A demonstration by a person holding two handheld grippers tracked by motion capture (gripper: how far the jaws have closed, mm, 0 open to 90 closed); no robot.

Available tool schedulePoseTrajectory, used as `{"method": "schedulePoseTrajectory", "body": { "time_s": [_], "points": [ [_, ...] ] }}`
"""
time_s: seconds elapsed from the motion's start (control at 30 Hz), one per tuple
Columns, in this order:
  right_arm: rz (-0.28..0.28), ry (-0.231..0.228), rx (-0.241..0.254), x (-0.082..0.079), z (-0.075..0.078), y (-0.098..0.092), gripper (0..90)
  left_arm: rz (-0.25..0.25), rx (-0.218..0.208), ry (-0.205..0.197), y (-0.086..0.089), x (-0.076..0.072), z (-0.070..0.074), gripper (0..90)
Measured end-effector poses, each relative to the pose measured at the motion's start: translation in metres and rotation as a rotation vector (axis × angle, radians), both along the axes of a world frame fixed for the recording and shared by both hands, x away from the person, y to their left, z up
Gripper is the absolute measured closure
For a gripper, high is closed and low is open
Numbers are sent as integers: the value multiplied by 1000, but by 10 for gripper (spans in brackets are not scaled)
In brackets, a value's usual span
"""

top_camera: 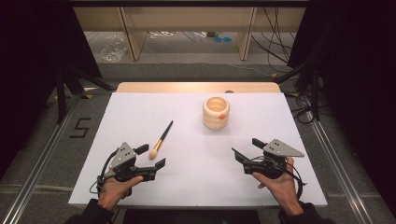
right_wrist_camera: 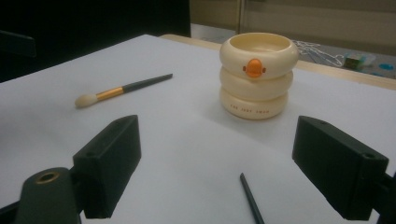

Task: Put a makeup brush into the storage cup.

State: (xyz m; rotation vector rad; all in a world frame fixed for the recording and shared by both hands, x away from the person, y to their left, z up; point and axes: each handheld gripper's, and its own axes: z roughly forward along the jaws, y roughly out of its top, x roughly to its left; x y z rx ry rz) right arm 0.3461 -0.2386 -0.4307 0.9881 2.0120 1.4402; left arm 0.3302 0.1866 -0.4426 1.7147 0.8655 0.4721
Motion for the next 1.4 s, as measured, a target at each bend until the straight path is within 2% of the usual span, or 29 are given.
{"method": "schedulePoseTrajectory", "body": {
  "time_s": [0.2,0.27,0.47,0.5,0.73,0.77,0.8,0.97,1.03,1.1,1.17,1.2,1.23,1.27,1.3,1.4],
  "points": [
    [5,-3,1,1,0,-1,169,0,-1,1,0,0,0,158],
    [0,3,-6,1,-1,-1,172,8,-12,9,0,-1,0,158],
    [8,16,-26,5,0,-4,191,-4,2,2,0,0,0,158],
    [6,34,-41,6,1,-6,191,-4,2,2,0,0,0,158],
    [-15,69,-80,16,1,-15,206,4,-7,17,-2,0,-1,158],
    [-14,90,-101,20,-1,-18,208,4,-8,17,-2,0,-1,158],
    [-18,88,-101,23,-2,-19,208,4,-9,18,-2,0,-1,158],
    [-24,147,-163,31,-5,-23,180,-2,2,10,-2,1,-1,158],
    [-11,172,-187,33,-5,-24,180,-8,9,9,-2,1,-1,158],
    [-6,179,-203,34,-5,-25,180,-5,5,13,-2,1,-1,158],
    [5,221,-249,39,-5,-24,189,-5,5,10,-1,1,-1,158],
    [5,221,-249,39,-5,-24,189,-5,7,10,-1,2,-1,158],
    [27,255,-302,44,-6,-23,192,-8,6,13,-2,2,-1,158],
    [27,255,-302,44,-6,-23,192,-8,6,13,-2,2,-1,158],
    [40,302,-349,49,-7,-20,200,-5,4,17,-2,2,-2,158],
    [64,322,-402,55,-9,-16,250,-9,5,16,-3,3,-2,158]
  ]
}}
